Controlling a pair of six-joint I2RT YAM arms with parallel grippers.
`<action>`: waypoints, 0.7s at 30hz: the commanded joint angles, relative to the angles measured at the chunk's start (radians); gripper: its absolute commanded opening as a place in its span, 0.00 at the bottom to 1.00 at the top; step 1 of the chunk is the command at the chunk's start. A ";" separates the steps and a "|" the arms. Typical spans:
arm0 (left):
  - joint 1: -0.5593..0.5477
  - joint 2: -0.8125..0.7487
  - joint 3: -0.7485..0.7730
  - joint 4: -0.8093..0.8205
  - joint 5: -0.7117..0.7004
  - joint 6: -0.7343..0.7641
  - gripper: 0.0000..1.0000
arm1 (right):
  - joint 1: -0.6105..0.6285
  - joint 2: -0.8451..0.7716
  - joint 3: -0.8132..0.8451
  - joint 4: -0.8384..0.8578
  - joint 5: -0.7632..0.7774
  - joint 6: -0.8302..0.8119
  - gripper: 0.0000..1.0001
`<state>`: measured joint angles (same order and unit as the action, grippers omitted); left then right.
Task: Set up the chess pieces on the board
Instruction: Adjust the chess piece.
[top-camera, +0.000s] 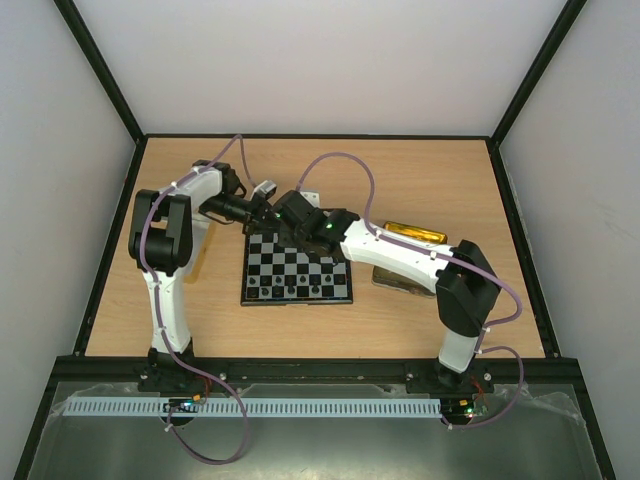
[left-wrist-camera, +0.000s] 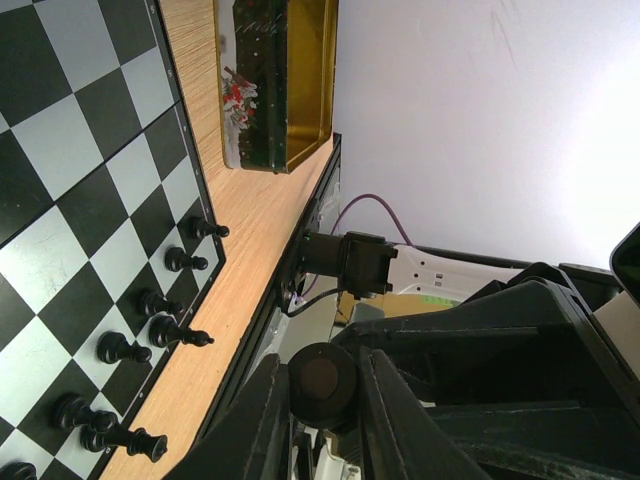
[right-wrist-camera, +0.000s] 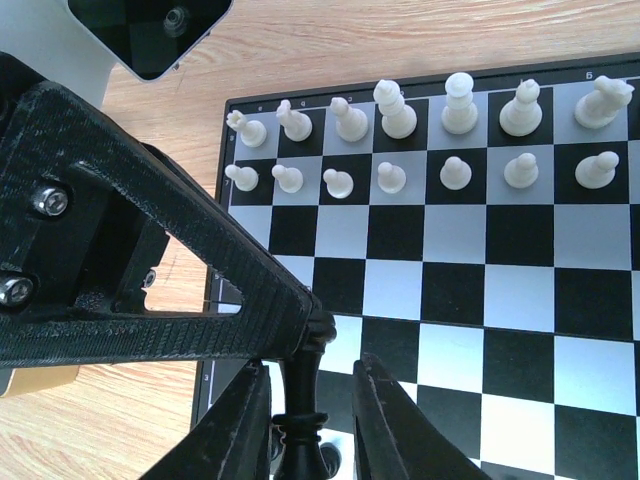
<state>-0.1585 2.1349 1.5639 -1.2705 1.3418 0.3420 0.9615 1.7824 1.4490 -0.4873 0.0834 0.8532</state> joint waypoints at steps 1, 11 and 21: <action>-0.002 0.015 0.003 -0.027 0.010 0.020 0.02 | -0.004 0.017 0.017 0.010 0.000 0.006 0.21; -0.003 0.031 0.012 -0.027 0.014 0.019 0.02 | -0.005 0.011 -0.010 0.023 -0.013 0.017 0.19; -0.003 0.036 0.014 -0.027 0.016 0.018 0.02 | -0.004 0.015 -0.017 0.028 -0.035 0.020 0.19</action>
<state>-0.1585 2.1532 1.5642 -1.2743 1.3422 0.3443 0.9615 1.7870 1.4479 -0.4660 0.0490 0.8642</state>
